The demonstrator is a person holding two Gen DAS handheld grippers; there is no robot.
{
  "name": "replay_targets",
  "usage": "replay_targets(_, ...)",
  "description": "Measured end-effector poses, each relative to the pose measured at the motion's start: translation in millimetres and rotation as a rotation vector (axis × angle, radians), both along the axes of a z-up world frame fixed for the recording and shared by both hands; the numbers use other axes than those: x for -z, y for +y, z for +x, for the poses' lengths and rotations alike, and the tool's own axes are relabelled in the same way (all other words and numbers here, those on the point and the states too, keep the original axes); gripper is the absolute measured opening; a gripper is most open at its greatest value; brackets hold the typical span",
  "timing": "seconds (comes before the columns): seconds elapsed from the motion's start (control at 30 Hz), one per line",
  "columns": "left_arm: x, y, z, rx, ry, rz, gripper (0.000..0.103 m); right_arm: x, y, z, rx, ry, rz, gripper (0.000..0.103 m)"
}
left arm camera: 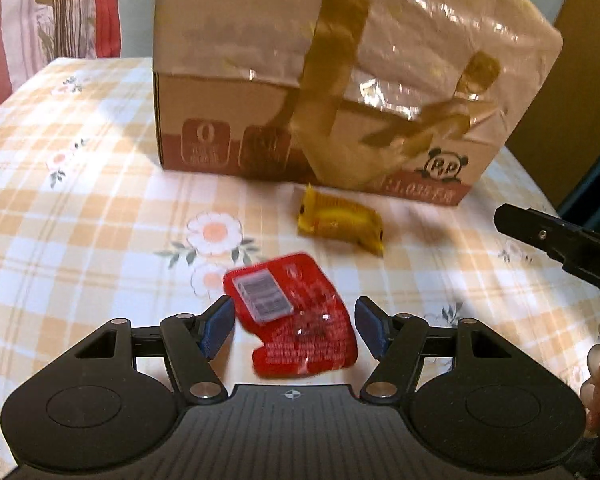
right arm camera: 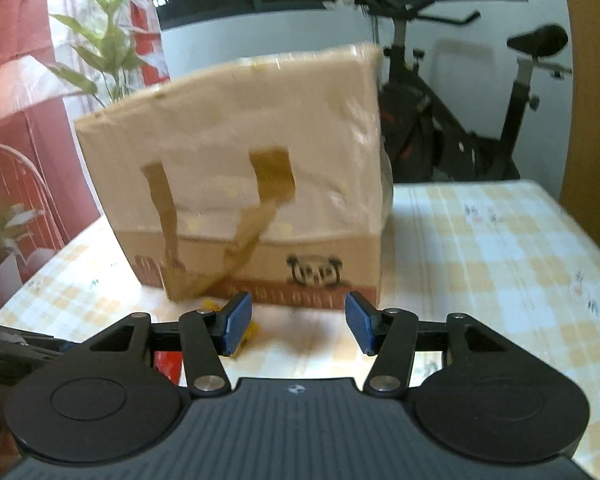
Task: Organize snacks
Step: 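Grasp the second red candy packet with the left tool while the right tool grasps the yellow candy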
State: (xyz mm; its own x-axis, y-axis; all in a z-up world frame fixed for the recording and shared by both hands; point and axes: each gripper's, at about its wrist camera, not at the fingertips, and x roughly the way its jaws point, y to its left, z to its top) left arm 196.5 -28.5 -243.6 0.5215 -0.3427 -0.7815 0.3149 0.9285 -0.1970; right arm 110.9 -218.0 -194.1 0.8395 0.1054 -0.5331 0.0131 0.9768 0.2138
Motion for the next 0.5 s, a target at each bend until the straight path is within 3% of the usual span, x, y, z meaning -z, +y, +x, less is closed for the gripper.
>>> replay_targets(0.3, 3.1, -19.7, -10.7, 0.042, -0.064, 0.080, 0.070, 15.0, 4.3, -0.7, -0.016, 0.047, 0.009, 0.056)
replay_targets(0.37, 2.4, -20.4, -12.3, 0.043, -0.077, 0.098, 0.060, 16.0, 4.4, -0.4, -0.016, 0.052, 0.010, 0.056)
replay_targets(0.4, 1.5, -18.1, -12.7, 0.038, -0.084, 0.099, 0.050, 16.4, 4.5, -0.3, -0.016, 0.054, 0.009, 0.056)
replay_targets(0.5, 0.9, -8.1, -9.7, 0.025, -0.066, 0.034, 0.043, 17.4, 4.5, 0.2, -0.012, 0.063, 0.013, 0.056)
